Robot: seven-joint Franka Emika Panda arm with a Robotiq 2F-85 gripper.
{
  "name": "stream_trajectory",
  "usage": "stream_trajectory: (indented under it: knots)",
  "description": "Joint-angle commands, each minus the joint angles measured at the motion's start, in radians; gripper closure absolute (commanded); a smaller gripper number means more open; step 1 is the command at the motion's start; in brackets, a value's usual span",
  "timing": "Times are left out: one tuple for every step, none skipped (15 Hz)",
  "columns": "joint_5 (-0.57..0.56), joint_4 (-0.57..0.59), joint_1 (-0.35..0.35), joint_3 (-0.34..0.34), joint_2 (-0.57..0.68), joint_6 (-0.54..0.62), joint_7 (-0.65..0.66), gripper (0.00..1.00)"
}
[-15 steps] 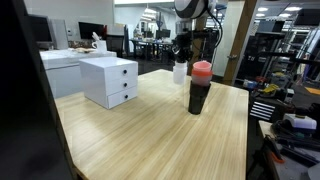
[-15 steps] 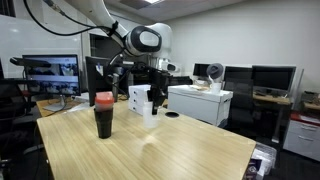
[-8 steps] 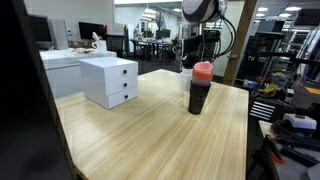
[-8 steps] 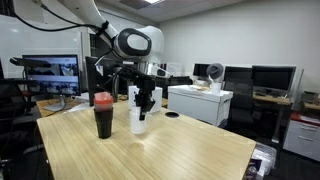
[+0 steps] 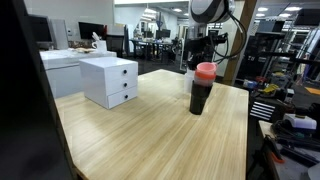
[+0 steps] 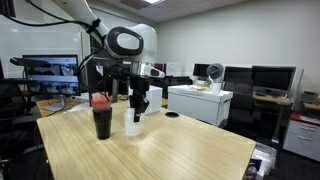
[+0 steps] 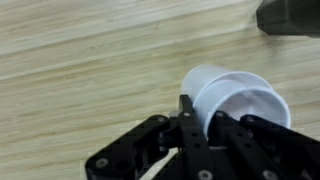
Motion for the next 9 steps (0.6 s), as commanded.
stream_trajectory:
  knots:
    - [-0.02, -0.056, -0.001, -0.01, -0.055, 0.038, -0.012, 0.94]
    - [-0.018, -0.057, -0.002, -0.013, -0.057, 0.041, -0.011, 0.94]
    - [-0.016, -0.058, -0.003, -0.016, -0.06, 0.042, -0.01, 0.94]
    - [-0.015, -0.057, -0.004, -0.018, -0.061, 0.044, -0.01, 0.94]
    - [-0.015, -0.056, -0.005, -0.021, -0.061, 0.045, -0.009, 0.94]
    - [-0.017, -0.057, -0.005, -0.024, -0.062, 0.049, -0.007, 0.94]
    - [-0.017, -0.059, -0.006, -0.027, -0.063, 0.052, -0.008, 0.94]
    - [-0.013, -0.064, -0.009, -0.03, -0.065, 0.057, -0.015, 0.94]
    - [-0.013, -0.071, -0.011, -0.032, -0.064, 0.055, -0.025, 0.94]
